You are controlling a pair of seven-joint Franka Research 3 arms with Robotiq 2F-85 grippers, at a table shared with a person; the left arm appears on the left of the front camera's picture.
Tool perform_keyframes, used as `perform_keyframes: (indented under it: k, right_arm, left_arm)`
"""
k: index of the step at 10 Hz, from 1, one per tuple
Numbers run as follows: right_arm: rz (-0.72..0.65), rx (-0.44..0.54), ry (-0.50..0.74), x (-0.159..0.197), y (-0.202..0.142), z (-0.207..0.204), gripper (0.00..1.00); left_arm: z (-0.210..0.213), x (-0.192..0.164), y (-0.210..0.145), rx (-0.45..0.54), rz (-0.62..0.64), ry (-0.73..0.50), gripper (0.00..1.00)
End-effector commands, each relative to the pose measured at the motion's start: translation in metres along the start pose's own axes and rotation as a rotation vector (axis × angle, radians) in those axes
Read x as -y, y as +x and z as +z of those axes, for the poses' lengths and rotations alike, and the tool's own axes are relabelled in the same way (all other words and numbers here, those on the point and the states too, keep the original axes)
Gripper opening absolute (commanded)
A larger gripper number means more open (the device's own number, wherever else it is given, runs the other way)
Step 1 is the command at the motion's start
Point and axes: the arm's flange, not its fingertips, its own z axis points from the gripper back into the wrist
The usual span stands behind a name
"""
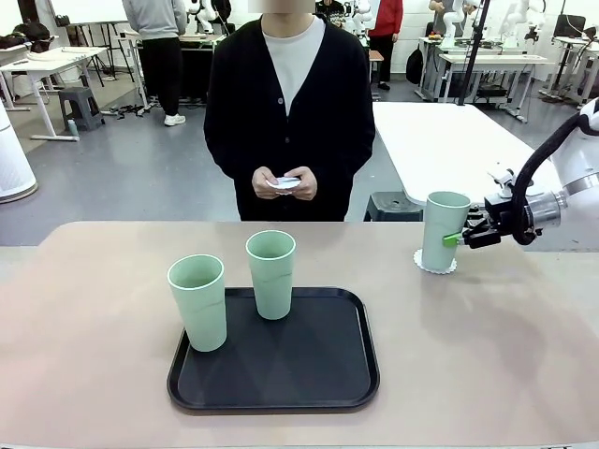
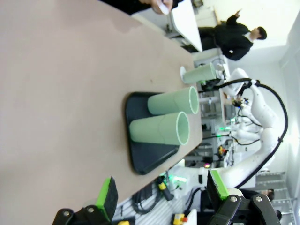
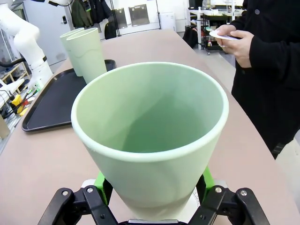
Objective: Place coasters on the table and set cups on them.
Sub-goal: Pick up one Reusable plastic cup and place it on a coaster set by the human.
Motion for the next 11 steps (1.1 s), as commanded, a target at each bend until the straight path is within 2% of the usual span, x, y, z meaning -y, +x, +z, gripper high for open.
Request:
perform_keyframes:
  k: [1,11]
  right_arm:
    - [0.013,-0.023,-0.002,0.0028,-0.0034,-0.0037,0.85]
    - [0.033,-0.011,-0.010,0.0115,-0.0057,-0.0075,0.85]
  left_arm:
    - [0.0014,0.0006,0.0001,0.005,-0.005,-0.011,1.00]
    - [0.0014,0.0006,0.0001,0.005,-0.005,-0.011,1.00]
